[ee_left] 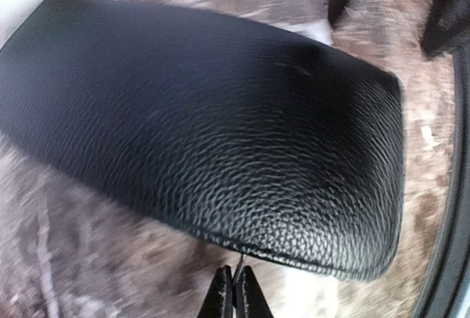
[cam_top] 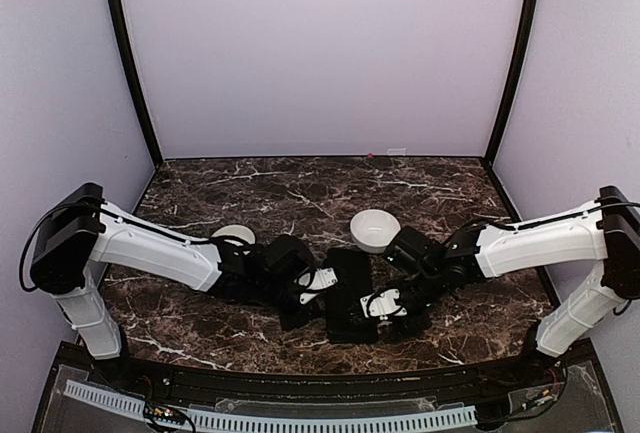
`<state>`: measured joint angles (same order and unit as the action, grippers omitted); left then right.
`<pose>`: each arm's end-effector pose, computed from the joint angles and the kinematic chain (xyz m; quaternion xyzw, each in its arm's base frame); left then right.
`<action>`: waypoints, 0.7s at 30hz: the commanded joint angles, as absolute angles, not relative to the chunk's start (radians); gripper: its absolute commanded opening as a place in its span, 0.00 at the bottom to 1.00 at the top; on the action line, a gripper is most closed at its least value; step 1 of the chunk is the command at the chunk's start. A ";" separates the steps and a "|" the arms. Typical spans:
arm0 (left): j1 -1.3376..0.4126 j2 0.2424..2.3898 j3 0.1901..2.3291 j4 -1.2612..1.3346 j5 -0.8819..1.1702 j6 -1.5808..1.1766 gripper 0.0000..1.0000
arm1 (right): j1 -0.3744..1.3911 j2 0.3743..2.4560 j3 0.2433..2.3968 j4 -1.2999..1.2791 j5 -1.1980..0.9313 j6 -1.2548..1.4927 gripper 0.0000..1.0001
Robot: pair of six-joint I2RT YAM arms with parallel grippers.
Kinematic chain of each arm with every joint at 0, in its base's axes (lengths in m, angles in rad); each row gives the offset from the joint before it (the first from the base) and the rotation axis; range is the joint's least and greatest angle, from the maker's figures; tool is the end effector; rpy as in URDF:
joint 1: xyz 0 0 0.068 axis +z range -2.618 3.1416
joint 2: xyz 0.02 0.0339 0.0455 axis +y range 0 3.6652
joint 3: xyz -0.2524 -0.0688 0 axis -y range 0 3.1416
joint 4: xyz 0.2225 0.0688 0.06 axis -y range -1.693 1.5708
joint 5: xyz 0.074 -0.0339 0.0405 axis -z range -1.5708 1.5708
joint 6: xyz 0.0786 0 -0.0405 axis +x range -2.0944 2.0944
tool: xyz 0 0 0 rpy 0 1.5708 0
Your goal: Sort the hair-cutting tools
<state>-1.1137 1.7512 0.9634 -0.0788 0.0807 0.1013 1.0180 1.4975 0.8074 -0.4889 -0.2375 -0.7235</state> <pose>0.1547 -0.3289 0.1303 0.5468 0.7621 -0.2002 0.2830 0.1254 0.2384 0.1308 -0.7598 0.6098 0.1433 0.1741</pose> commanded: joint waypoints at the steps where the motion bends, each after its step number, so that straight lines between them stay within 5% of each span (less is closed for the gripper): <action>1: -1.071 1.686 0.956 -0.138 0.002 0.108 0.00 | 1.024 1.482 0.880 -0.590 -0.350 -0.712 0.65; 14: -1.027 1.750 0.957 -0.116 -0.026 0.169 0.00 | 1.019 1.485 0.882 -0.435 -0.083 -0.819 0.66; 21: -1.018 1.772 0.961 -0.079 -0.019 0.163 0.00 | 1.017 1.583 0.926 -0.313 -0.036 -0.955 0.78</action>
